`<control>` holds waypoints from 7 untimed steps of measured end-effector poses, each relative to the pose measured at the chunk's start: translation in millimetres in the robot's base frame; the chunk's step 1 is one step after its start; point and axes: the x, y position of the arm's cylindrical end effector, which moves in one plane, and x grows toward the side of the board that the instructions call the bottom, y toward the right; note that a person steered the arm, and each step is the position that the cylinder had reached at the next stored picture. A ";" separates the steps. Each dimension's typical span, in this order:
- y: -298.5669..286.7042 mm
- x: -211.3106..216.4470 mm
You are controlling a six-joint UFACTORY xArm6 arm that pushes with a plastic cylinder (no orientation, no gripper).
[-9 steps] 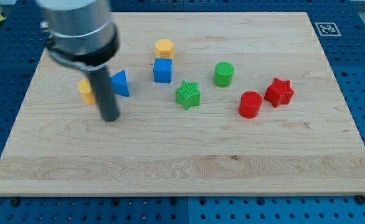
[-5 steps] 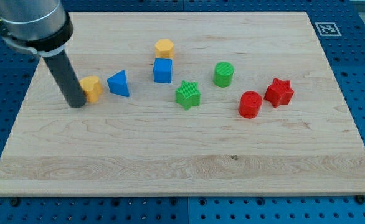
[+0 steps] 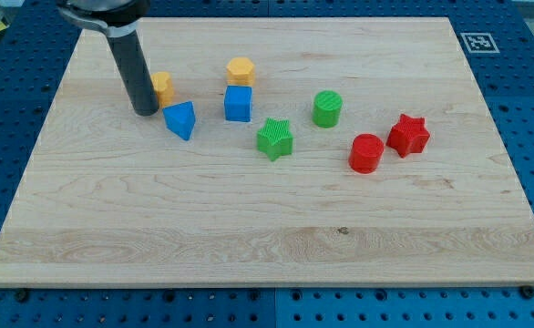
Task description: Push the yellow heart towards the green circle
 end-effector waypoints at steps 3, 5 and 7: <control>1.1 -68.0; 0.5 -90.6; -3.3 -42.5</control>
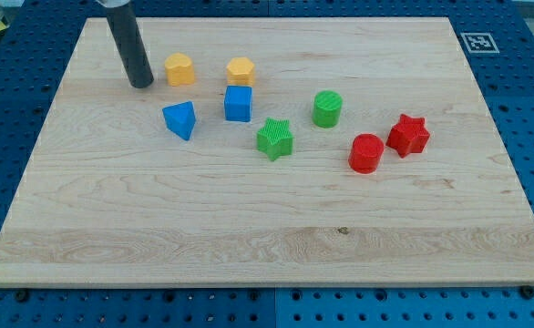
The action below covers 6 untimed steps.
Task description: Push the yellow heart towards the green circle
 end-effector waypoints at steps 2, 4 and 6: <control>56.4 -28.2; 67.9 -61.9; 88.1 -88.5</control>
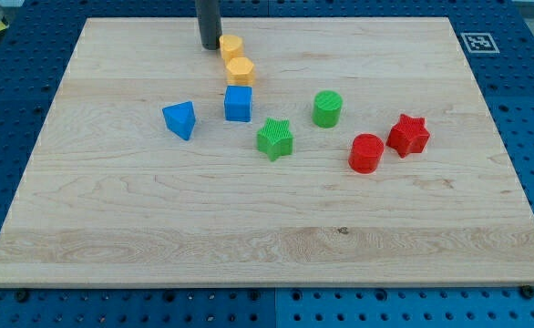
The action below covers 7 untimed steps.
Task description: Push the yellow heart towards the green circle
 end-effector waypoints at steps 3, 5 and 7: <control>-3.8 33.2; 48.6 18.8; 63.6 1.5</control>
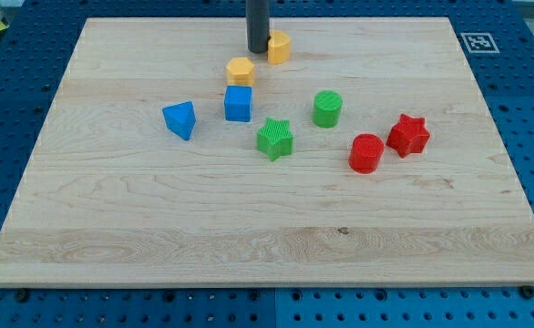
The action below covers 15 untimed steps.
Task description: Push the yellow heart towards the green circle
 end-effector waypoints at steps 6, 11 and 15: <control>21.6 -3.6; 81.1 17.4; 63.1 38.8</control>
